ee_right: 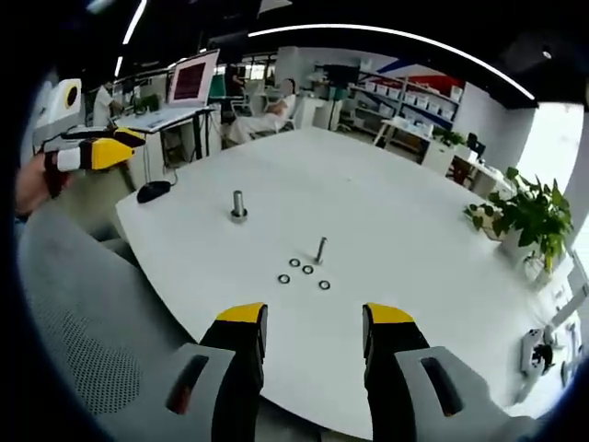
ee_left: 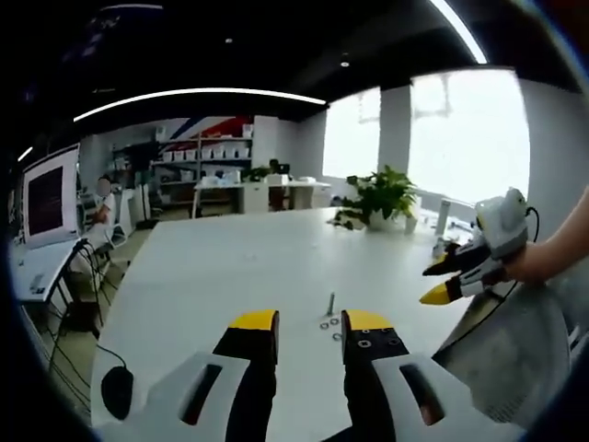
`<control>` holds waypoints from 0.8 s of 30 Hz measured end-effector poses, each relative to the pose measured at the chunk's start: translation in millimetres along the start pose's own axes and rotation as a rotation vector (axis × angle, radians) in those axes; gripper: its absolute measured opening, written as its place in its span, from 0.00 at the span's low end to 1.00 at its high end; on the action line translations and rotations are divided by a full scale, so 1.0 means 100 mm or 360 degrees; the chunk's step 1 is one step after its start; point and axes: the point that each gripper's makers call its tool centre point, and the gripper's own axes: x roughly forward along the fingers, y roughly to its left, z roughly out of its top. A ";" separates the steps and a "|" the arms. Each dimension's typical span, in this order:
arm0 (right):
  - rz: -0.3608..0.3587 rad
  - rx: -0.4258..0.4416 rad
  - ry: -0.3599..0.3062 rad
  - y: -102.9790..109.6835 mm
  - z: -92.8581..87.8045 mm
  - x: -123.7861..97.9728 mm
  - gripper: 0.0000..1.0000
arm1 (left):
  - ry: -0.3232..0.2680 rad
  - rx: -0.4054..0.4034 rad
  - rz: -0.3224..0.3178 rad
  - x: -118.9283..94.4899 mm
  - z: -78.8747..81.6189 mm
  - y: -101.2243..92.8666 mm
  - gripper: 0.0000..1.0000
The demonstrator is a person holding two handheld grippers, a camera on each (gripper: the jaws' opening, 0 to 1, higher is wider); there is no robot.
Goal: Place the washer onto the threaded stud by aligning its center hole with the stud, sliding it down to the base, and recovering from edge contact or off-axis alignment until the washer reaches the visible bottom stop.
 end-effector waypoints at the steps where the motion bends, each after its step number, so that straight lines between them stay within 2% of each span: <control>1: -0.0001 0.0002 0.0003 -0.01 0.00 0.01 0.44 | -0.0005 0.0009 -0.0001 0.00 0.01 -0.01 0.25; 6: 0.0006 0.0057 0.0009 -0.05 -0.02 0.11 0.44 | 0.0004 0.0039 -0.0006 0.01 0.00 -0.03 0.25; 12: 0.0044 0.0061 0.0026 -0.07 -0.05 0.27 0.43 | 0.0021 0.0049 0.0013 0.01 -0.02 0.00 0.25; 19: 0.0058 0.0157 0.0045 -0.11 -0.09 0.46 0.43 | 0.0030 0.0086 0.0010 0.02 -0.02 -0.03 0.24; 24: 0.0102 0.0120 0.0084 -0.08 -0.13 0.59 0.43 | 0.0035 0.0101 0.0026 0.02 -0.03 -0.01 0.24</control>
